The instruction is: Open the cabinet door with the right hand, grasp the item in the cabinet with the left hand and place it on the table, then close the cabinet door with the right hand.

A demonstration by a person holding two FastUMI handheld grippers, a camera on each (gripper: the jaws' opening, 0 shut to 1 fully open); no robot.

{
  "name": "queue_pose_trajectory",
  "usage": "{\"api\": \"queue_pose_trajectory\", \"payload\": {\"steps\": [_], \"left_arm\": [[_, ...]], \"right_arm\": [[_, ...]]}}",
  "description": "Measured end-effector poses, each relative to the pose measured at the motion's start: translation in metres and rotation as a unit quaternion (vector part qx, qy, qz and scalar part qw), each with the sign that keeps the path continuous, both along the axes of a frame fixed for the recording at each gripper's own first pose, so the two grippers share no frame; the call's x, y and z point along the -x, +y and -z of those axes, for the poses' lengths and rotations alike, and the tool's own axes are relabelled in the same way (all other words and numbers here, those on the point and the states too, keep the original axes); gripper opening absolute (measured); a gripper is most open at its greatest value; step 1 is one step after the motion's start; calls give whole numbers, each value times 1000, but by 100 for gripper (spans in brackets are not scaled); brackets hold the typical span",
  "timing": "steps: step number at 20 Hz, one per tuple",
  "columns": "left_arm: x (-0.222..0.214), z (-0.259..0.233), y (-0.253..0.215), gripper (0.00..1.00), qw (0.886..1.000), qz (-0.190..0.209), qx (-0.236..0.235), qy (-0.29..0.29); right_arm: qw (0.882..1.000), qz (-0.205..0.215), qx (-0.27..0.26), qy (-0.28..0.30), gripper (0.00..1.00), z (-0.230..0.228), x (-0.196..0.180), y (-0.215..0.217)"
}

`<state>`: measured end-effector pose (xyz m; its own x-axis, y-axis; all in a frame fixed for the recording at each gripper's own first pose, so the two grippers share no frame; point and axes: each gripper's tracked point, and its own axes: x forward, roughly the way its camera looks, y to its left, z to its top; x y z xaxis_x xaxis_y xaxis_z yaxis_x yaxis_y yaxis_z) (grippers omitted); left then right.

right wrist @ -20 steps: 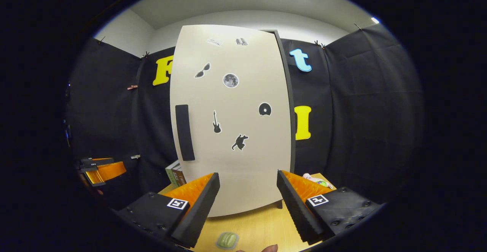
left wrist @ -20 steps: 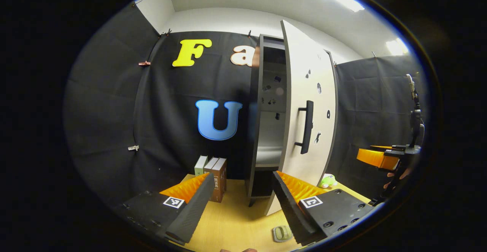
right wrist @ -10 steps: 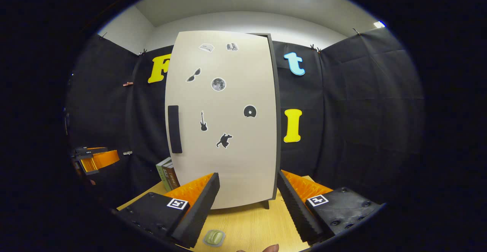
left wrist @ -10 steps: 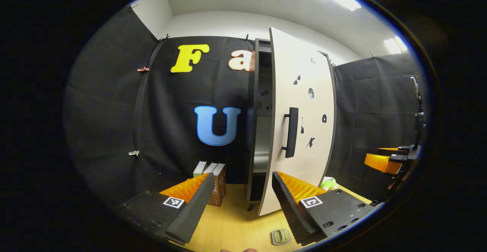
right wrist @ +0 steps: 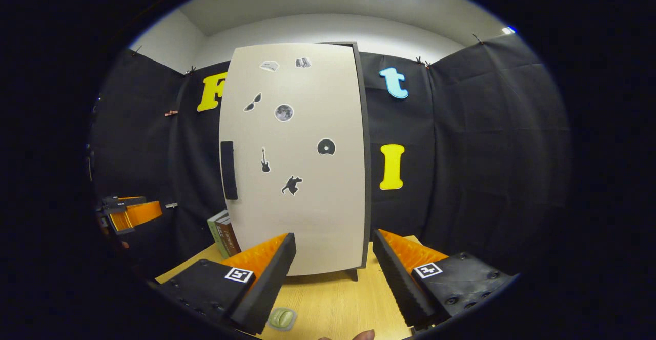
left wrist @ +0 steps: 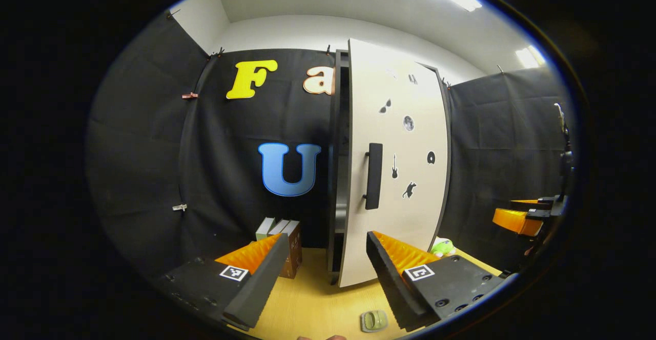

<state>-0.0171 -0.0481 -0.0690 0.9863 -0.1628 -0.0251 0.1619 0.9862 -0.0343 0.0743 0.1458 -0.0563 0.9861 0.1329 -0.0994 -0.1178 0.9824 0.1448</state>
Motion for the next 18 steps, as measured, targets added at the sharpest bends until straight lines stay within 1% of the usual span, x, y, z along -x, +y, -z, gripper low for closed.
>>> {"api": "queue_pose_trajectory", "payload": {"steps": [4, 5, 6, 12, 18], "left_arm": [[-1, 1, -15, 95, 1000, 10, 0, 2], [-1, 2, -18, 92, 1000, 11, 0, 4], [-2, 1, -20, 95, 1000, 13, -1, 4], [-2, 3, -28, 95, 1000, 19, -8, 6], [-3, 3, -29, 95, 1000, 19, -4, 8]], "right_arm": [[1000, 0, -1, 1, 98, 1, -3, -7], [1000, 0, -1, 1, 98, 0, -3, -9], [1000, -1, 0, 2, 98, 1, -3, -10], [1000, 4, -1, 6, 98, 6, -3, -17], [1000, 5, 1, 6, 98, 6, -3, -17]]}}
